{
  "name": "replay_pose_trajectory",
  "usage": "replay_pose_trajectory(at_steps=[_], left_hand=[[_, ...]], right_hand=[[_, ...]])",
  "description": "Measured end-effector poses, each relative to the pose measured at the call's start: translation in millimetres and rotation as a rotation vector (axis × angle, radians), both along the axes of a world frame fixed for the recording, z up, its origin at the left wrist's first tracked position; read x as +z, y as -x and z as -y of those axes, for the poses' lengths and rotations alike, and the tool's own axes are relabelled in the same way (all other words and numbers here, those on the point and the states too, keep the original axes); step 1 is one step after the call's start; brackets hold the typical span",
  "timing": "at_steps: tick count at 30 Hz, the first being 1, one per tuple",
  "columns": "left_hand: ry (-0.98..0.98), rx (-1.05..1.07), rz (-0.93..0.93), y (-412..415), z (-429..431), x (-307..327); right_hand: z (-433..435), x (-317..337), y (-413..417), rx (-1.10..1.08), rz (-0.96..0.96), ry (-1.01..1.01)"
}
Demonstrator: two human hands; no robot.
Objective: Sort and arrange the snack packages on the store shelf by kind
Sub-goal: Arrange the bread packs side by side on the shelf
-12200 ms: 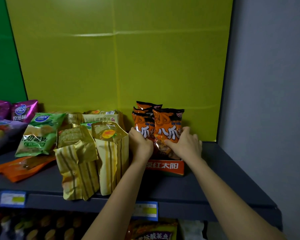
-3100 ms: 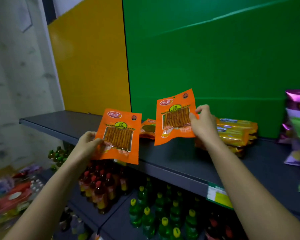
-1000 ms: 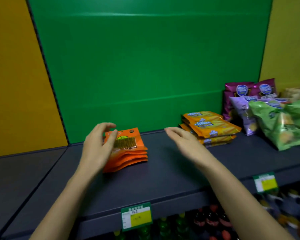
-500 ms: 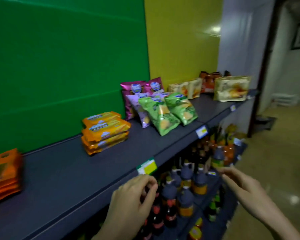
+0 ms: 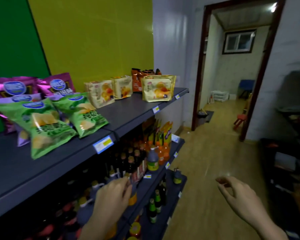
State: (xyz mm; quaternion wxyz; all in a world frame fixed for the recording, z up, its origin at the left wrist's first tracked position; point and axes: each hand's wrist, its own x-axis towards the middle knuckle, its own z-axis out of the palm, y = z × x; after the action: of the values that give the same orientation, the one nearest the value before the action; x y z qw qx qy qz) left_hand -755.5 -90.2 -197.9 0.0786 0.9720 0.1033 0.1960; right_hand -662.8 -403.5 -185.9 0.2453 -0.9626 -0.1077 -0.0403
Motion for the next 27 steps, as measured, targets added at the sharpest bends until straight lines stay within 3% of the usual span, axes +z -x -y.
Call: replay_pose_trajectory(at_steps=[15, 20, 27], left_hand=[[0.054, -0.045, -0.036, -211, 53, -6], [0.055, -0.078, 0.108, -298, 50, 30], [0.043, 0.031, 0.238, -386, 32, 71]], right_hand=[[22, -28, -194, 0.013, -0.018, 0.005], [5, 4, -300, 0.076, 0.078, 0.005], [-34, 40, -425, 0.198, 0.247, -0.075]])
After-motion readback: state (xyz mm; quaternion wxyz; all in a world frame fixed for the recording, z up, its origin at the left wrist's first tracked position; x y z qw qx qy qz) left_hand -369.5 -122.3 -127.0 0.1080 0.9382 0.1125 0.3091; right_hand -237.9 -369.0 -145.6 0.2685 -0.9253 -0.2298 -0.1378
